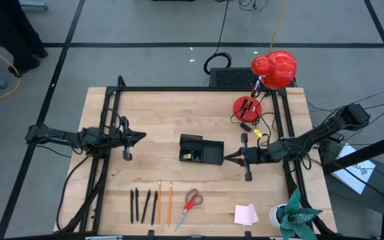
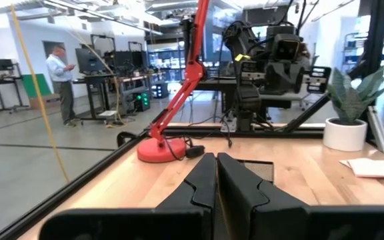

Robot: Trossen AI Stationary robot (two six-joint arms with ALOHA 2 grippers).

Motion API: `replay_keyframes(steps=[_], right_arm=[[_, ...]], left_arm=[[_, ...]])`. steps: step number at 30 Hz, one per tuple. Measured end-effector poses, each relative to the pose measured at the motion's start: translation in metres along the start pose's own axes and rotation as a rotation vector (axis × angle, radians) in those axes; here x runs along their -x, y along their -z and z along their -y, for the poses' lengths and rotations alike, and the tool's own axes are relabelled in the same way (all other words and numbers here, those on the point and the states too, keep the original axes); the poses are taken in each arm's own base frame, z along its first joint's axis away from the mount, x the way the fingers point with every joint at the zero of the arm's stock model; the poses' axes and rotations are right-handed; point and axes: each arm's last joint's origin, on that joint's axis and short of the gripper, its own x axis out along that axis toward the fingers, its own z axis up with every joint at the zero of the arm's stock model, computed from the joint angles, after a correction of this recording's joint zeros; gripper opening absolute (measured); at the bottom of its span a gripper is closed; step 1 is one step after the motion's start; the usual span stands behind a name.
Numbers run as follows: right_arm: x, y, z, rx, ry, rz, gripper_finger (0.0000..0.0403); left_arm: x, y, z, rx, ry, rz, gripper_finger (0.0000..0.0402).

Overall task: Pick and place office supplies into organizer
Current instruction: Put the right pencil into the desk organizer

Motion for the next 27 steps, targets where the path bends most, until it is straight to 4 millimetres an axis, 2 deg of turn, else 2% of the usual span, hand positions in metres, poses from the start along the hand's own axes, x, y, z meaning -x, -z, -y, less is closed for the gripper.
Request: replay_keyframes(steps=[9, 22, 27], right_arm=[[0.027, 0.018, 0.008, -0.063, 0.085, 0.047, 0.0], [0.044, 0.031, 0.012, -0.095, 0.037, 0.198, 0.0], [0.049, 0.028, 0.014, -0.047, 0.046, 0.218, 0.0]], left_arm=[[0.0, 0.0, 0.0, -0.006, -0.015, -0.002, 0.0024], [0.0, 0.001, 0.0, -0.046, -0.015, -0.007, 0.0024], [0.0, 0.001, 0.0, -0.045, -0.015, -0.007, 0.0024]])
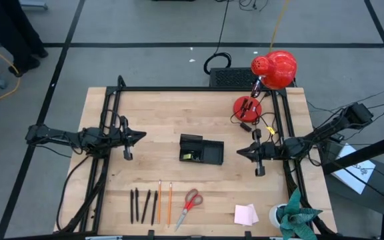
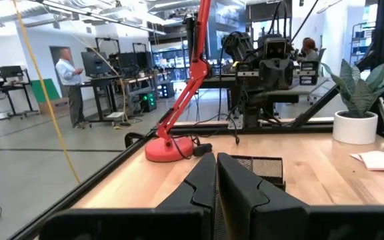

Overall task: Pick and place office supplies into organizer
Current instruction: Put the right pencil into the desk organizer

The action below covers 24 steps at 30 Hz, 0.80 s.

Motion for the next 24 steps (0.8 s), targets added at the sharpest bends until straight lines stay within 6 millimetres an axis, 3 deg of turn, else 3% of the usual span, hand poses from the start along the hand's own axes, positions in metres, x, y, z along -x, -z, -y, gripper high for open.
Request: replay_keyframes(steps=[7, 16, 24], right_arm=[[0.016, -0.008, 0.008, 0.033, 0.072, -0.045, 0.0], [0.032, -0.024, 0.002, 0.091, -0.052, -0.049, 0.0], [0.04, -0.007, 0.002, 0.016, -0.189, -0.024, 0.0]], left_arm=[[0.0, 0.003, 0.0, 0.005, 0.003, -0.03, 0.0024], [0.0, 0.005, 0.001, -0.005, 0.005, -0.048, 0.0024], [0.0, -0.002, 0.0, -0.057, -0.001, 0.021, 0.0024]])
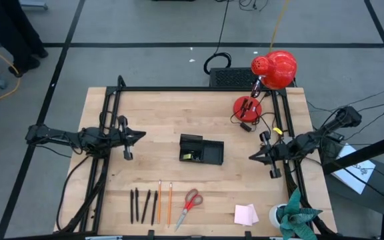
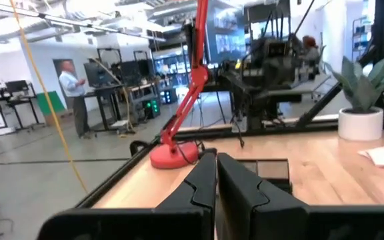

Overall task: Pick and place office supplies into organizer
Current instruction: Put the right pencil into the desk organizer

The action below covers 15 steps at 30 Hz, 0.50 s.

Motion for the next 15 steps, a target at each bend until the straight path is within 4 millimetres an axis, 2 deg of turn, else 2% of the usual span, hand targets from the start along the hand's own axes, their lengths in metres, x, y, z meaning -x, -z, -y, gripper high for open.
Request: replay_keyframes(steps=[5, 9, 15], right_arm=[[0.001, 0.009, -0.001, -0.009, -0.007, -0.023, 0.0], [0.001, 0.008, 0.0, 0.02, 0.003, -0.011, 0.0], [0.001, 0.008, 0.0, 0.059, 0.003, -0.012, 0.0]], left_arm=[[0.0, -0.004, 0.0, 0.112, 0.032, 0.042, 0.0024], [0.001, -0.008, 0.006, 0.159, 0.219, 0.09, 0.0024], [0.0, -0.005, 0.021, 0.217, 0.347, -0.008, 0.0024]])
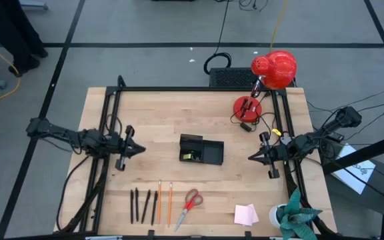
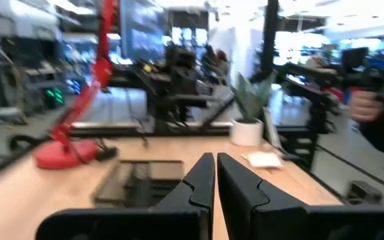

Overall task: Pick and place office supplies into organizer
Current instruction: Put the right pencil into the desk organizer

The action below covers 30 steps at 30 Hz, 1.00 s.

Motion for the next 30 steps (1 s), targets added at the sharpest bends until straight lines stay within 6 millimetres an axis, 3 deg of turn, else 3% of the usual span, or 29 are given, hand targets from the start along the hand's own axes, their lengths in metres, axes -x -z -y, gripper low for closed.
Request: replay_keyframes(steps=[5, 11, 17, 23, 30], right_arm=[[0.0, -0.002, 0.0, 0.077, 0.007, 0.017, 0.0], [0.0, -0.008, 0.002, 0.103, 0.023, 0.076, 0.0], [0.001, -0.011, 0.005, 0.116, 0.124, 0.094, 0.0], [0.002, -0.01, 0.01, 0.146, 0.283, 0.039, 0.0], [0.002, -0.01, 0.01, 0.128, 0.288, 0.042, 0.0]], left_arm=[[-0.009, 0.001, 0.018, 0.061, 0.023, -0.035, 0.0024], [-0.037, -0.034, 0.056, 0.046, 0.004, -0.063, 0.0024], [-0.081, -0.062, 0.102, 0.017, -0.213, -0.179, 0.0024], [-0.115, -0.068, 0.137, 0.203, -0.391, -0.264, 0.0024], [-0.144, -0.06, 0.177, 0.354, -0.439, -0.307, 0.0024]])
